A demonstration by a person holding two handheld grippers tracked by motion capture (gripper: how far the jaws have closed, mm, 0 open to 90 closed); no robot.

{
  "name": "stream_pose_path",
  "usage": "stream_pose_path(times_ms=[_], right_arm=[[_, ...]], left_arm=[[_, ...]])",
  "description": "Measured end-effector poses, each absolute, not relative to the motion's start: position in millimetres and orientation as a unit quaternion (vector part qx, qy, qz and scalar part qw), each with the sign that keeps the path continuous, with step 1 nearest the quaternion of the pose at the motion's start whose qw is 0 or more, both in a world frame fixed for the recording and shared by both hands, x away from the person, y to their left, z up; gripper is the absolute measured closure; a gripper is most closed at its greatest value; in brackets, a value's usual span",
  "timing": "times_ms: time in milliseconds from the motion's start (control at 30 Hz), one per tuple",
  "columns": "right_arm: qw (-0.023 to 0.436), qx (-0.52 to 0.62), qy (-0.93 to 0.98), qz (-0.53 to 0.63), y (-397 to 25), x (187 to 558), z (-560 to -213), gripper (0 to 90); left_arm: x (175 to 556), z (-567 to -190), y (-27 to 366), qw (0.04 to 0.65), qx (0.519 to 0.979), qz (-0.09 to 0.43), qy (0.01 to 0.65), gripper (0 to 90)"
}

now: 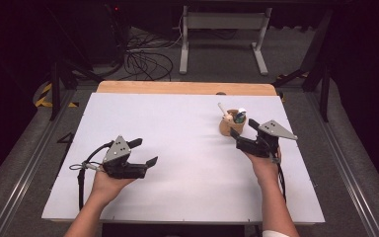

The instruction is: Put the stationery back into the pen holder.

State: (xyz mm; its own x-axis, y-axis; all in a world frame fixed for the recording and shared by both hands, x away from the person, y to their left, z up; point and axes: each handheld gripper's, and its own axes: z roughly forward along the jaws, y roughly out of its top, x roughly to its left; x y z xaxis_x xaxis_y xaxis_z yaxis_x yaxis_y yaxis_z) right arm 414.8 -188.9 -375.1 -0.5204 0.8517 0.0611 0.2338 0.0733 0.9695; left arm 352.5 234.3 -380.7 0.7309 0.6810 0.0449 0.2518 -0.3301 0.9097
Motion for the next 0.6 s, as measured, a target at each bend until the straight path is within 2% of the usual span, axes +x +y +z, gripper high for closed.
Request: stream_pose_path(times_ms=[600], right_arm=[[0.257,0.355,0.694,0.572,-176.7,393.4,-373.6,11.9]], left_arm=[[348.9,-375.8,247.4,0.51,0.775,0.217,0.305,17.2]])
